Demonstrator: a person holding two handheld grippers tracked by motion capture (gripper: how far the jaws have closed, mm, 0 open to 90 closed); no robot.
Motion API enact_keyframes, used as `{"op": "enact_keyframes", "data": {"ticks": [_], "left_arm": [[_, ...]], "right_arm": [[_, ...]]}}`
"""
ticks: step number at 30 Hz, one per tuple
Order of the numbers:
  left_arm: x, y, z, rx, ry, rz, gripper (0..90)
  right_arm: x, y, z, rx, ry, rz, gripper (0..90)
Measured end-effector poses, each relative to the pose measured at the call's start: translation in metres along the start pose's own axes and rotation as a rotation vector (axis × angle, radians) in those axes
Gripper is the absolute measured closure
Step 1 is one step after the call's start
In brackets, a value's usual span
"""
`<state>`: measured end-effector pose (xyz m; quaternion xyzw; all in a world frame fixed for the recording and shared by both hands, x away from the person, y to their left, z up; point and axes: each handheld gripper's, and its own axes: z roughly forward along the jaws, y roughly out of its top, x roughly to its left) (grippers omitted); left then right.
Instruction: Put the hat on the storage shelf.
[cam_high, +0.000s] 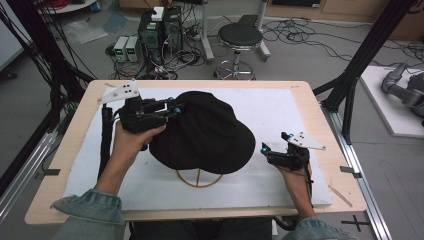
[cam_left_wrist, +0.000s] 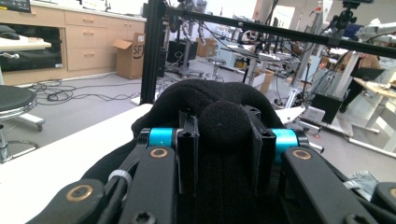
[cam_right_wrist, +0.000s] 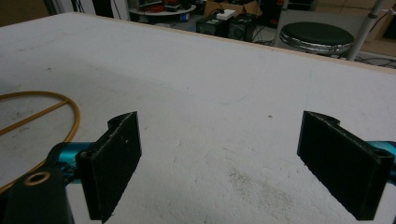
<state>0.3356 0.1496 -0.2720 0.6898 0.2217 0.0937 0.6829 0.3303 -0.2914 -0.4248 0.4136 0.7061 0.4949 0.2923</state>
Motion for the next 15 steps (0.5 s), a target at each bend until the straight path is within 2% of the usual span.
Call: {"op": "enact_keyframes", "data": {"ticks": [7,12,15], "left_arm": [[-0.0012,-0.0028,0.0039,0.037,-0.011,0.022,67.9],[0.0012,-0.0055,0.0059,0.054,-0.025,0.003,62.9],[0.0008,-0.008,0.0068,0.063,-0.017,0.026,57.3]], "right_arm": [[0.0006,-0.0002,0.0003,0.004,0.004,0.004,13.4],[0.0007,-0.0002,0.0006,0.003,0.004,0.001,13.4],[0.0002,-0.0002,0.0007,0.001,0.003,-0.002,13.4]]}}
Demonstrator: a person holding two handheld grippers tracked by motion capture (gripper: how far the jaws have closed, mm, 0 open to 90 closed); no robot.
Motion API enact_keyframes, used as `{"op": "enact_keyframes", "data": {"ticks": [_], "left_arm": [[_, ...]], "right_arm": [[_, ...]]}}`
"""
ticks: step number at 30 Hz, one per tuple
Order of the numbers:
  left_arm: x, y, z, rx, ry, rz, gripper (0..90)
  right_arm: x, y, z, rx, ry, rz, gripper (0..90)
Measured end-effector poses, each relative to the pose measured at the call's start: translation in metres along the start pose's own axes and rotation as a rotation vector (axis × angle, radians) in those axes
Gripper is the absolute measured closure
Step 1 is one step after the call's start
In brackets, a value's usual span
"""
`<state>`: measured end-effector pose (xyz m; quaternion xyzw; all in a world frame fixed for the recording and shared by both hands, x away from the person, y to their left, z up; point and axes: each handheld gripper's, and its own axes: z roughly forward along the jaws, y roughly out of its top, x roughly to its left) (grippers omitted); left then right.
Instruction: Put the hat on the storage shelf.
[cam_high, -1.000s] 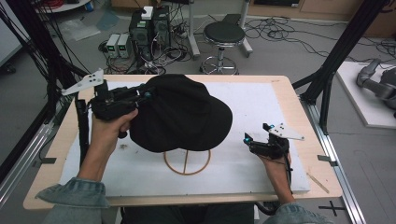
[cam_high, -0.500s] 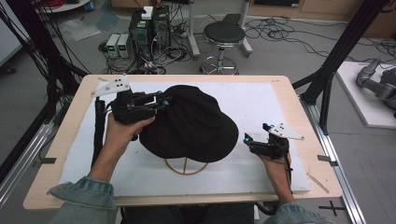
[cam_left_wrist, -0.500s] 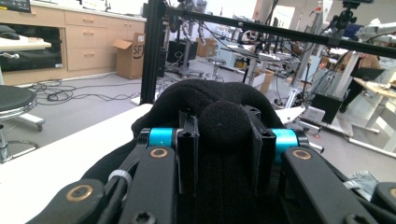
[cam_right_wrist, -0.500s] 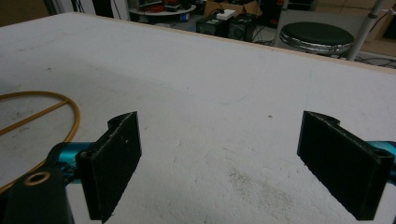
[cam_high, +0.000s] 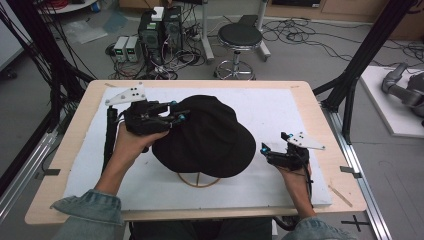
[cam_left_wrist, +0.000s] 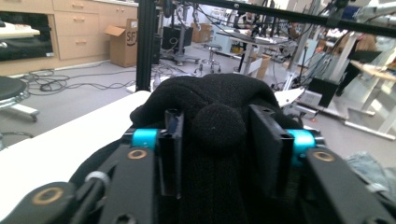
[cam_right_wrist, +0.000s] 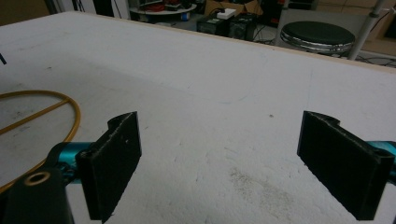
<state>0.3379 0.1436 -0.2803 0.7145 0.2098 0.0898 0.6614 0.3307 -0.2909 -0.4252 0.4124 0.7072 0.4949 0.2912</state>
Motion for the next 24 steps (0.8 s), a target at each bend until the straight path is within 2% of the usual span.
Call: {"op": "enact_keyframes", "data": {"ticks": [4,8,15,24], "left_arm": [[-0.001,-0.002,0.002,0.008,0.007,0.042,49.4],[-0.001,-0.002,0.003,0.011,0.007,0.059,42.5],[-0.004,-0.002,-0.001,0.0,0.029,0.087,37.5],[0.001,-0.001,-0.016,-0.039,0.066,0.081,35.2]], "right_arm": [[0.0,0.0,0.0,0.001,0.0,-0.001,13.4],[0.0,0.0,0.0,0.001,-0.001,-0.002,13.4],[-0.001,0.0,0.0,-0.001,-0.007,-0.003,13.3],[-0.001,0.0,0.0,-0.001,-0.006,-0.002,13.3]]}}
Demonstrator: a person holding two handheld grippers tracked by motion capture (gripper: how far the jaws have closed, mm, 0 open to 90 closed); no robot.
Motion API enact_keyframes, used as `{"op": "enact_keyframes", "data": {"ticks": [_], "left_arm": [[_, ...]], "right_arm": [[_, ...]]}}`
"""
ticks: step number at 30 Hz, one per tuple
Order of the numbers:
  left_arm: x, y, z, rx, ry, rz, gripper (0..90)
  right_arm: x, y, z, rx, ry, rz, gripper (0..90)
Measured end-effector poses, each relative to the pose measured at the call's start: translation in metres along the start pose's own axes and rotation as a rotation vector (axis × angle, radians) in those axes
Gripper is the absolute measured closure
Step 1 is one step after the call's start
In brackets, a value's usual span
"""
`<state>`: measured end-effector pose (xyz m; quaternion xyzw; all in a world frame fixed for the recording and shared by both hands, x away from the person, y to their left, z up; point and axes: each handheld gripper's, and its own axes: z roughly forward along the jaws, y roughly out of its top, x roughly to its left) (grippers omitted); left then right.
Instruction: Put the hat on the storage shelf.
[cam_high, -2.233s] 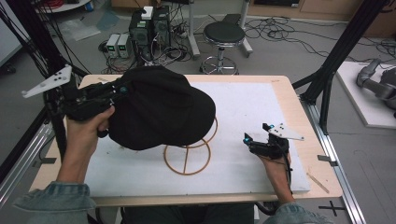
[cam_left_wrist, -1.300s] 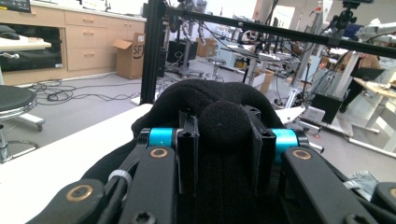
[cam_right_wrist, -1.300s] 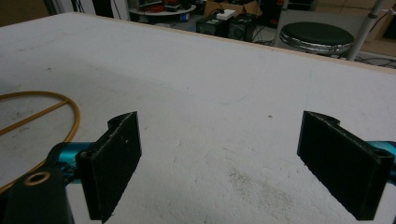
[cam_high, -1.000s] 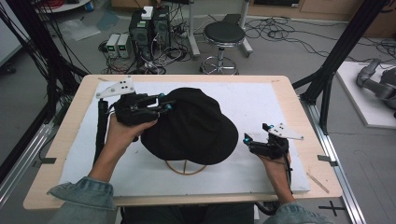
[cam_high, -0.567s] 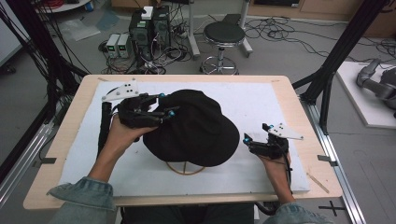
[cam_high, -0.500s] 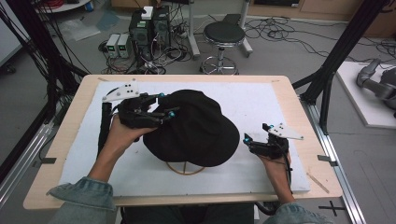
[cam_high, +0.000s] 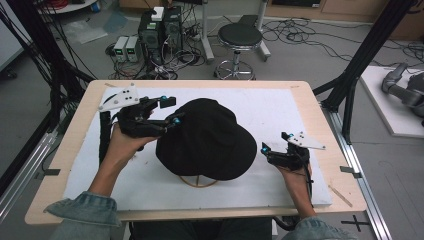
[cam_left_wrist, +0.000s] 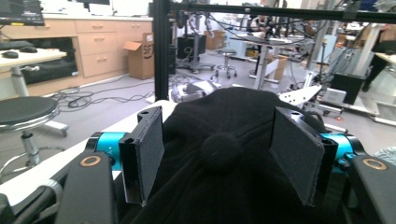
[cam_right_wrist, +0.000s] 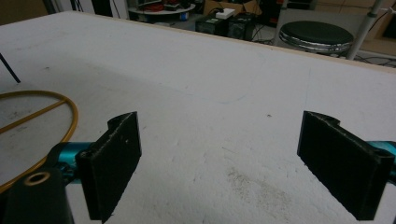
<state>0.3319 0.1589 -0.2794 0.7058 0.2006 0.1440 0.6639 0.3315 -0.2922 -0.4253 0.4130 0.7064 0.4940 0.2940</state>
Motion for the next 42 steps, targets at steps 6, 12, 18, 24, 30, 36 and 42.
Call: {"op": "enact_keyframes", "data": {"ticks": [6,12,18,24,30,36,42], "left_arm": [[0.005,-0.001,-0.018,-0.03,0.018,-0.009,34.5],[0.01,-0.003,-0.04,-0.054,0.086,-0.004,33.0],[0.017,-0.012,-0.064,-0.064,0.182,-0.005,30.2],[0.021,-0.025,-0.083,-0.052,0.295,0.03,29.5],[0.025,-0.041,-0.099,-0.036,0.394,0.049,29.0],[0.032,-0.061,-0.116,-0.034,0.471,0.022,28.9],[0.036,-0.078,-0.129,0.013,0.543,0.034,28.9]], "right_arm": [[-0.001,0.0,0.0,0.001,-0.001,0.007,13.3],[-0.003,0.0,0.0,-0.001,-0.009,0.007,13.3],[-0.004,0.0,0.0,0.002,-0.012,0.02,13.3],[-0.004,0.0,-0.001,0.0,-0.014,0.016,13.3],[-0.005,0.0,-0.001,-0.001,-0.016,0.021,13.3],[-0.006,0.0,-0.001,-0.004,-0.022,0.023,13.3],[-0.007,0.0,-0.001,-0.007,-0.028,0.03,13.3]]}}
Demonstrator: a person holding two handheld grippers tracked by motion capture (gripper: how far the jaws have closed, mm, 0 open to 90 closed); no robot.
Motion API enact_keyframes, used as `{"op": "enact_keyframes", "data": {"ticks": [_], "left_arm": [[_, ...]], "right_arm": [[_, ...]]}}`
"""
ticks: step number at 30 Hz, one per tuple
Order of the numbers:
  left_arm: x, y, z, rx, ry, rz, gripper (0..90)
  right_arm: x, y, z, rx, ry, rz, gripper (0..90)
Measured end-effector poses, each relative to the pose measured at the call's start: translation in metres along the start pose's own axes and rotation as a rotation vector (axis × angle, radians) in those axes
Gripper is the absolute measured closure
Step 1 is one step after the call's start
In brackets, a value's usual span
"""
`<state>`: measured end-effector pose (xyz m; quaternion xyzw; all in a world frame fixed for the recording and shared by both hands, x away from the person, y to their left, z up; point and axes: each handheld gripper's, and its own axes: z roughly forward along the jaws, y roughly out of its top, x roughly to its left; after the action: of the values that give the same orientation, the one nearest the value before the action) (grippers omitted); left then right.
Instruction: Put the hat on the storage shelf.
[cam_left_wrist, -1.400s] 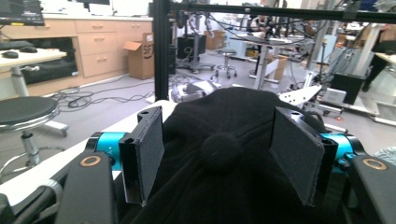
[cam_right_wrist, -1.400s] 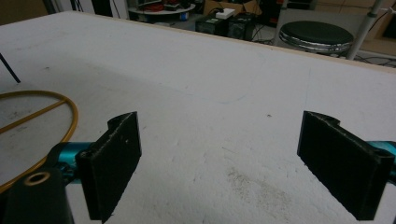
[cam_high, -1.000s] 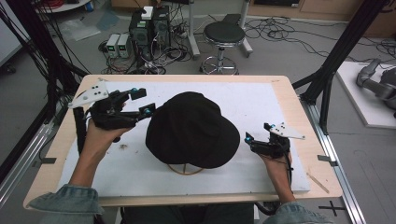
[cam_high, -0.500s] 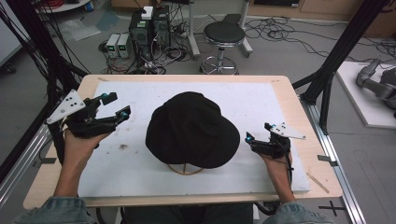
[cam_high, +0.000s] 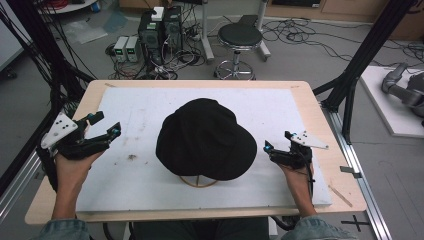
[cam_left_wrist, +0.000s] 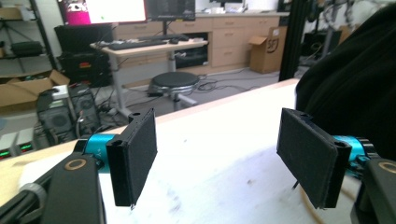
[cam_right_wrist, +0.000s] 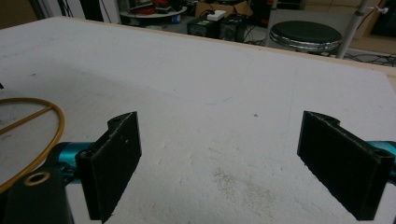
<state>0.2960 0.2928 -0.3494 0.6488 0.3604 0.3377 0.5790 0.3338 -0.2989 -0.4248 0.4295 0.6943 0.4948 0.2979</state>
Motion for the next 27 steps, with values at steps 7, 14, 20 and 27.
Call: {"op": "enact_keyframes", "data": {"ticks": [7,14,20,27], "left_arm": [[0.008,-0.016,-0.008,0.055,0.061,0.015,28.9],[0.014,-0.034,-0.014,0.091,0.097,0.002,28.6],[0.016,-0.05,-0.015,0.109,0.107,-0.01,27.8],[0.017,-0.061,-0.013,0.139,0.093,-0.008,27.8]], "right_arm": [[0.0,0.0,-0.001,-0.006,-0.001,0.001,13.4],[0.0,0.001,0.003,-0.007,0.0,0.005,13.4],[0.0,0.002,0.005,-0.007,-0.002,0.006,13.3],[-0.001,0.001,0.006,0.0,-0.017,0.005,13.3]]}}
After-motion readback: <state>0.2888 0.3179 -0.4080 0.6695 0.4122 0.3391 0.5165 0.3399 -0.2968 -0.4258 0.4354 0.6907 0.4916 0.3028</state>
